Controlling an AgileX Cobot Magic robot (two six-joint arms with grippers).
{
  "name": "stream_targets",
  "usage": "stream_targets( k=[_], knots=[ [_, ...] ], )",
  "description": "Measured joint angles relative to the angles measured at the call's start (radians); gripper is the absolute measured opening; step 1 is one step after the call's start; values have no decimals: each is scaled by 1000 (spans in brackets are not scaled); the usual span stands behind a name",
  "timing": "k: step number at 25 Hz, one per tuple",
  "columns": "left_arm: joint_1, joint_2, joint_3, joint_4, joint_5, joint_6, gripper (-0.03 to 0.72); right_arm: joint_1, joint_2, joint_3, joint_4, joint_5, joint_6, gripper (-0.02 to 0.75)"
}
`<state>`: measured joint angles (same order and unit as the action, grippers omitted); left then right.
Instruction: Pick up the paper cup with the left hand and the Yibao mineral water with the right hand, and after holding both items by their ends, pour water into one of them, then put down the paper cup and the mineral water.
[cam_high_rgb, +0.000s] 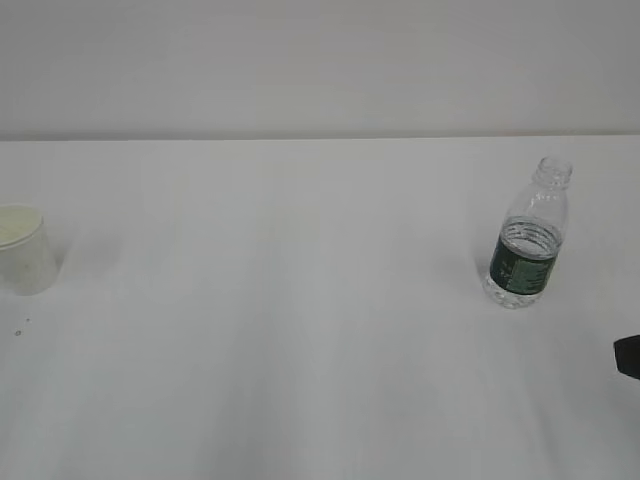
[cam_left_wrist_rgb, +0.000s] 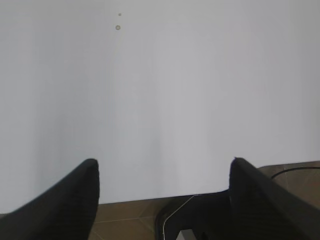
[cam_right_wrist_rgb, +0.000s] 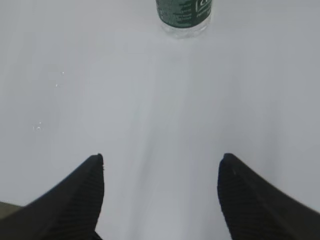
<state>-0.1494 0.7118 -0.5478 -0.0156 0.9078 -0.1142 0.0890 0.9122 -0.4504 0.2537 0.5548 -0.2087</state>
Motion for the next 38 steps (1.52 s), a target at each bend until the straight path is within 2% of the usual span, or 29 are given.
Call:
stream_targets(
  k=[16,25,26,29,32,33,34,35,37,38],
  knots=[
    [0,0,0,2,-10,0,566,0,1,128,157,-271,-67,536],
    [0,0,0,2,-42,0,565,0,1,159,177,-405,-67,527],
    [0,0,0,2,-49,0,602,0,1,165,181,-420,-67,519],
    [0,0,0,1,-60,0,573,0,1,172,205,-451,-67,507],
    [0,0,0,-23,-62,0,566,30,4,174,235,-467,-67,505],
    [0,0,0,-30,-62,0,636,54,11,177,241,-478,-67,505],
    [0,0,0,-42,-67,-4,655,75,20,185,249,-496,-67,504],
    [0,0,0,-44,-69,-2,721,98,31,190,254,-510,-67,504],
    [0,0,0,-49,-77,-5,677,162,67,206,261,-544,-67,504],
    [0,0,0,-49,-80,-5,626,187,84,208,261,-555,-67,504]
  ],
)
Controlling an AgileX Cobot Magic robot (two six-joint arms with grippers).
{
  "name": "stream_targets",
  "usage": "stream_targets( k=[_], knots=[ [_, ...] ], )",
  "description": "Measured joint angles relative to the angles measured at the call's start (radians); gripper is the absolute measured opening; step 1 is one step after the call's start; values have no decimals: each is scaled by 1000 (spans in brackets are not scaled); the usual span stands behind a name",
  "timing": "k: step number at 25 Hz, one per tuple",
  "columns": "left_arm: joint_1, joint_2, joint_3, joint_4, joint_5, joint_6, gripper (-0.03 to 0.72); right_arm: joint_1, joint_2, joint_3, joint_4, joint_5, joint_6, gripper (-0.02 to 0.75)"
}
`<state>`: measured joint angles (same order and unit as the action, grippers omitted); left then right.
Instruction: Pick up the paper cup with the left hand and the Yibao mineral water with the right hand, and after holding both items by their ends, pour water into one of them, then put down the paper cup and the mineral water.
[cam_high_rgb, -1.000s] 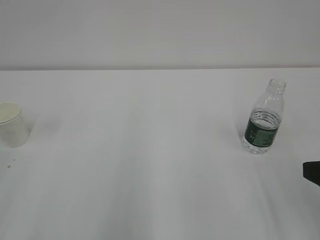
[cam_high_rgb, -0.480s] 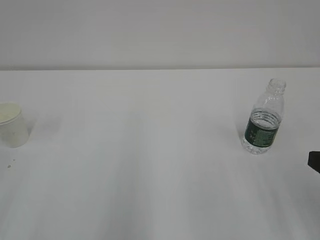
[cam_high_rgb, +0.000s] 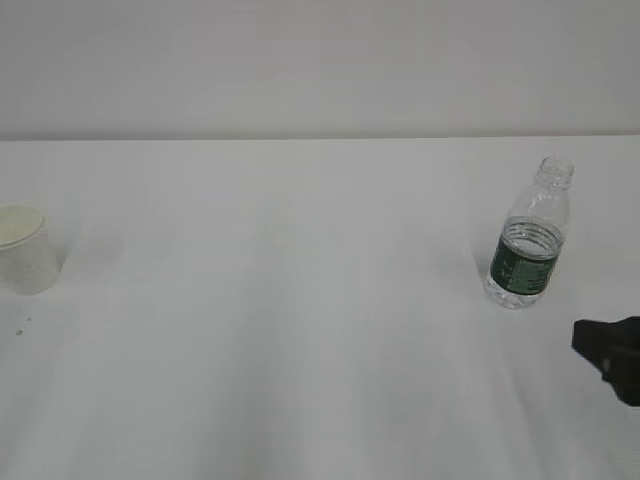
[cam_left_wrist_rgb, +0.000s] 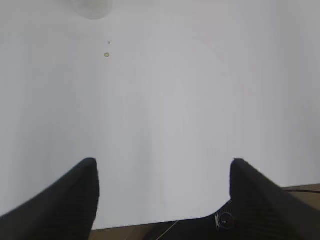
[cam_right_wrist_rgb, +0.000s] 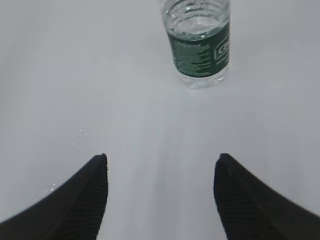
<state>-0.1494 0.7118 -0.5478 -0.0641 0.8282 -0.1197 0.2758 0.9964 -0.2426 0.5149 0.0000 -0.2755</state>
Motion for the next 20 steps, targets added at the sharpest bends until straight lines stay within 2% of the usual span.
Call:
stream_targets(
  k=[4,5,6,7,11,13,16,17,18,19,20],
  knots=[
    [0,0,0,16,-7,0,574,54,65,1,-32,-59,0,503],
    [0,0,0,20,-7,-1,672,56,72,1,-38,-72,0,503],
    [0,0,0,22,-7,-2,634,56,75,1,-40,-87,-1,502],
    [0,0,0,25,-9,-2,684,58,77,1,-43,-105,-1,502],
    [0,0,0,47,-10,-2,591,58,79,2,-55,-182,-4,501],
    [0,0,0,49,-10,-2,575,58,82,2,-69,-199,-4,501],
    [0,0,0,53,-14,-2,575,58,84,2,-81,-221,-6,501],
    [0,0,0,55,-15,-2,613,58,84,4,-89,-231,-6,501],
    [0,0,0,55,-18,-2,594,58,89,12,-101,-253,-4,501],
    [0,0,0,64,-20,0,646,58,96,25,-109,-273,1,501],
    [0,0,0,64,-22,-2,614,58,105,40,-127,-302,21,501]
  ],
)
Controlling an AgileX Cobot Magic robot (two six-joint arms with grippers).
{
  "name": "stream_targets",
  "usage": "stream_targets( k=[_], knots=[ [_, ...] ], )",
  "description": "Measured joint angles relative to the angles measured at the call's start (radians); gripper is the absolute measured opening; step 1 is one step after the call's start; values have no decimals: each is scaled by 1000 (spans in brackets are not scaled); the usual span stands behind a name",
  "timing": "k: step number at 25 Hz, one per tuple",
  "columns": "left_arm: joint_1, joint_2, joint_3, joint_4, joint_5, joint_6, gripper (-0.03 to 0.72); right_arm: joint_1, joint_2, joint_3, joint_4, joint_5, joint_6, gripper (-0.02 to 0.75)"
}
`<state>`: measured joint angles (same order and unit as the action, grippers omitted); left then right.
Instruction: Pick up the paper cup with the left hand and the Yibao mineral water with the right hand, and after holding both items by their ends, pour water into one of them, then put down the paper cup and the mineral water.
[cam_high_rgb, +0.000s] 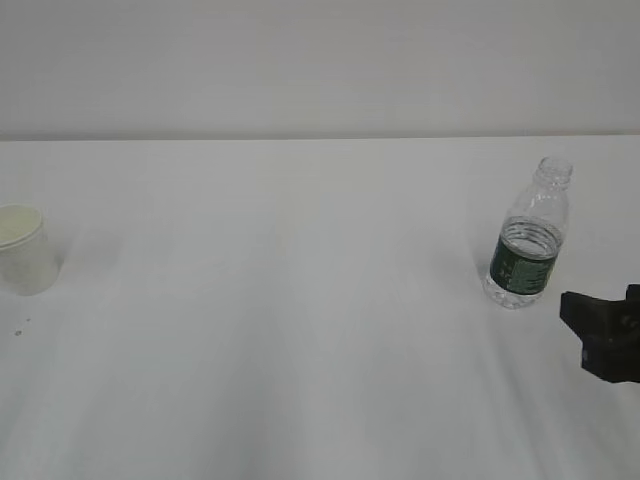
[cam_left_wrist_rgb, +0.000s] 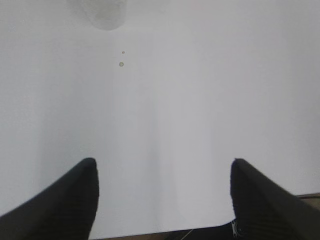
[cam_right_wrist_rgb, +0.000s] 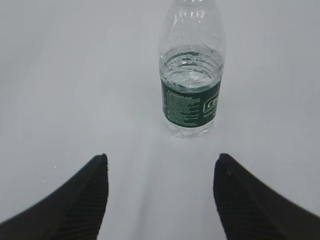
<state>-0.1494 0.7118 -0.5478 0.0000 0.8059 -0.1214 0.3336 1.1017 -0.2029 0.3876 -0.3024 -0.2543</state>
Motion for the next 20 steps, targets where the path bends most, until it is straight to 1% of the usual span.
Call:
stream_targets(
  k=[3,8,12,20],
  knots=[
    [0,0,0,0,-10,0,576,0,45,51,-68,-109,76,501],
    [0,0,0,0,-25,0,566,0,126,110,-186,-275,180,500],
    [0,0,0,0,-26,0,566,0,194,140,-223,-403,212,500],
    [0,0,0,0,-38,0,565,0,367,205,-273,-728,271,501]
  ],
)
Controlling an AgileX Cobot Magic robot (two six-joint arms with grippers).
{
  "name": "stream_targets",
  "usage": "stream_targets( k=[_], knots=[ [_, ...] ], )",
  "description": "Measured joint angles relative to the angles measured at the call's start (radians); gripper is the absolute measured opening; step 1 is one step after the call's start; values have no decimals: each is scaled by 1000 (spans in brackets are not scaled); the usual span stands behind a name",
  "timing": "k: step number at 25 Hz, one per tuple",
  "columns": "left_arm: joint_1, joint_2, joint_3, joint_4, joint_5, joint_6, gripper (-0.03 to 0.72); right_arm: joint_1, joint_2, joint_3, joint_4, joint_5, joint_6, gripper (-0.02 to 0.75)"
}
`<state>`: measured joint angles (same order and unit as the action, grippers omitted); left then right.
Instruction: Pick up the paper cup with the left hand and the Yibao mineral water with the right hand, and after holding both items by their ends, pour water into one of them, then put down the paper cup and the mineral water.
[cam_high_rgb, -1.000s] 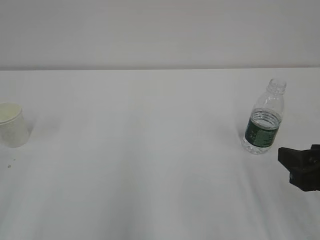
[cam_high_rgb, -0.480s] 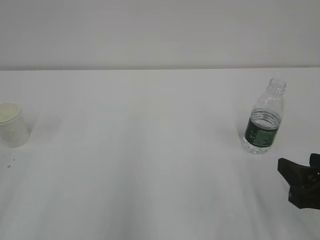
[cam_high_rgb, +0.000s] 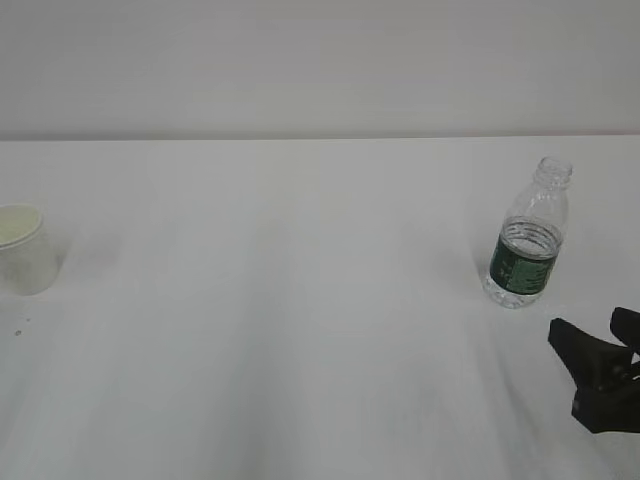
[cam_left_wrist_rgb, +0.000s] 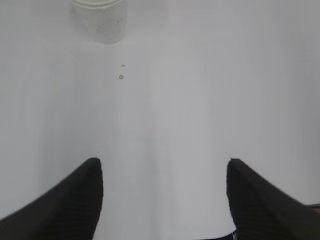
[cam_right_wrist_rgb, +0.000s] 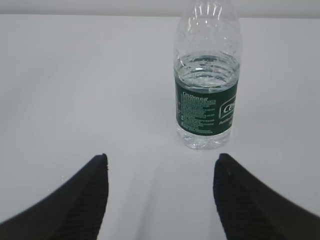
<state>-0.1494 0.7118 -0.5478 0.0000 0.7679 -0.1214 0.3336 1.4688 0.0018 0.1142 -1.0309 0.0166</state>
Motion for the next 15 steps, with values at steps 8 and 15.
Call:
stream_targets(
  k=[8,15],
  knots=[
    [0,0,0,0,0,0,564,0,201,-2,-31,-103,46,500],
    [0,0,0,0,0,0,564,0,226,-2,-27,-109,59,500]
  ],
)
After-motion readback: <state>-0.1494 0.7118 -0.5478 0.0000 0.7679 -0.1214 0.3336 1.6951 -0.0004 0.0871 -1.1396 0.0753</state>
